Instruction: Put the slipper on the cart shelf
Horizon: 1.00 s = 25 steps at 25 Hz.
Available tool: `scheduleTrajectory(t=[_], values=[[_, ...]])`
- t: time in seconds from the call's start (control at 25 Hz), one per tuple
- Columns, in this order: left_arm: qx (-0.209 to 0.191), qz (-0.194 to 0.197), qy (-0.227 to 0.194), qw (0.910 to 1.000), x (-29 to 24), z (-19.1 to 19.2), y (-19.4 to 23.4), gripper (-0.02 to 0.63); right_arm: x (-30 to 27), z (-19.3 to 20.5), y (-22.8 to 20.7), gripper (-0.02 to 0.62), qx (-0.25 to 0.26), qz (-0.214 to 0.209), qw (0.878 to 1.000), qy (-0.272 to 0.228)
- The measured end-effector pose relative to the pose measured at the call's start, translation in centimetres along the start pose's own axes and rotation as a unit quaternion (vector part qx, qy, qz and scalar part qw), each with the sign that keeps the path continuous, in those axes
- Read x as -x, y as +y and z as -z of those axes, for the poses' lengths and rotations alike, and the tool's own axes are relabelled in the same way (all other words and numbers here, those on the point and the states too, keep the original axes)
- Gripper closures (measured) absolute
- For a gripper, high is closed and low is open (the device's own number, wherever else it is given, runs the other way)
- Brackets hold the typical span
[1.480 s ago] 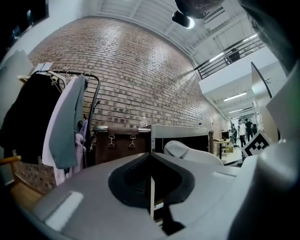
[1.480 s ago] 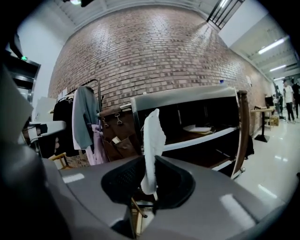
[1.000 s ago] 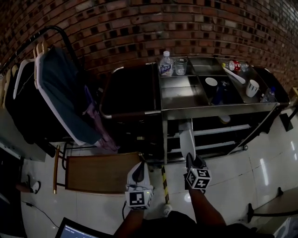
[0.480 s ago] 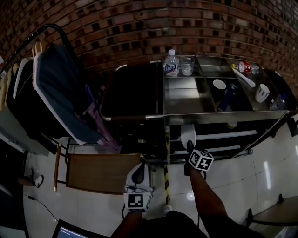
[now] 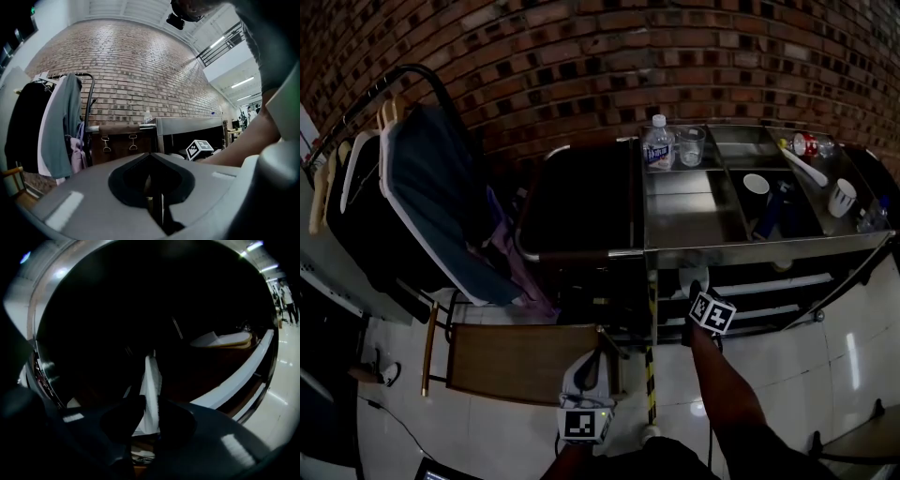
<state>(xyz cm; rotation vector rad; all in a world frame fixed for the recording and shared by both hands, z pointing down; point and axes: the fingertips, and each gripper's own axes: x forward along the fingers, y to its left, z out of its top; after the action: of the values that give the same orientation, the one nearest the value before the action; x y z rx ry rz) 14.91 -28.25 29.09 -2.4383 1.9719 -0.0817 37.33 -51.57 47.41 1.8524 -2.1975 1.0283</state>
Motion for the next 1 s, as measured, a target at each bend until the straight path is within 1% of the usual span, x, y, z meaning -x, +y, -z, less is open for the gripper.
scheduleTrajectory(t=[0.16, 0.28, 0.36, 0.4, 0.44, 0.48, 0.56, 0.68, 0.8, 0.88, 1.0], values=[[0.007, -0.009, 0.002, 0.9999, 0.3, 0.3, 0.9, 0.591, -0.2, -0.1, -0.3, 0.5, 0.04, 0.027, 0.999, -0.005], [0.004, -0.012, 0.005, 0.9999, 0.5, 0.2, 1.1, 0.591, -0.4, -0.6, 0.0, 0.491, 0.092, 0.037, 0.995, -0.011], [0.004, -0.012, -0.001, 0.9999, 0.7, -0.1, 1.1, 0.591, -0.4, -0.9, -0.2, 0.455, 0.13, 0.057, 0.99, -0.01], [0.005, -0.013, -0.003, 0.9999, 0.9, -0.1, 1.3, 0.591, -0.5, -0.9, -0.4, 0.422, 0.142, 0.069, 0.987, -0.006], [0.007, -0.015, -0.004, 0.9999, 1.1, -0.1, 1.5, 0.591, -0.6, -0.9, -0.6, 0.367, 0.148, 0.079, 0.986, -0.002], [0.01, -0.018, -0.004, 0.9998, 1.2, 0.0, 1.8, 0.591, -0.7, -0.8, -0.9, 0.329, 0.152, 0.087, 0.985, 0.001], [0.009, -0.023, -0.003, 0.9997, 1.5, 0.1, 2.2, 0.591, -1.0, -0.4, -1.3, 0.32, 0.161, 0.096, 0.982, 0.002], [0.007, -0.027, -0.005, 0.9996, 1.8, 0.1, 2.7, 0.591, -1.3, -1.0, -0.9, 0.321, 0.192, 0.089, 0.977, -0.008], [0.01, -0.031, -0.006, 0.9994, 2.1, 0.0, 3.0, 0.591, -1.4, -1.7, -0.3, 0.316, 0.234, 0.077, 0.969, -0.005], [0.016, -0.032, -0.007, 0.9993, 2.1, -0.1, 3.0, 0.591, -0.5, -3.1, 0.5, 0.291, 0.253, 0.07, 0.965, -0.027], [0.026, -0.027, -0.012, 0.9992, 1.6, -0.5, 2.5, 0.591, 1.9, -5.1, 2.3, 0.282, 0.255, 0.047, 0.963, -0.07]])
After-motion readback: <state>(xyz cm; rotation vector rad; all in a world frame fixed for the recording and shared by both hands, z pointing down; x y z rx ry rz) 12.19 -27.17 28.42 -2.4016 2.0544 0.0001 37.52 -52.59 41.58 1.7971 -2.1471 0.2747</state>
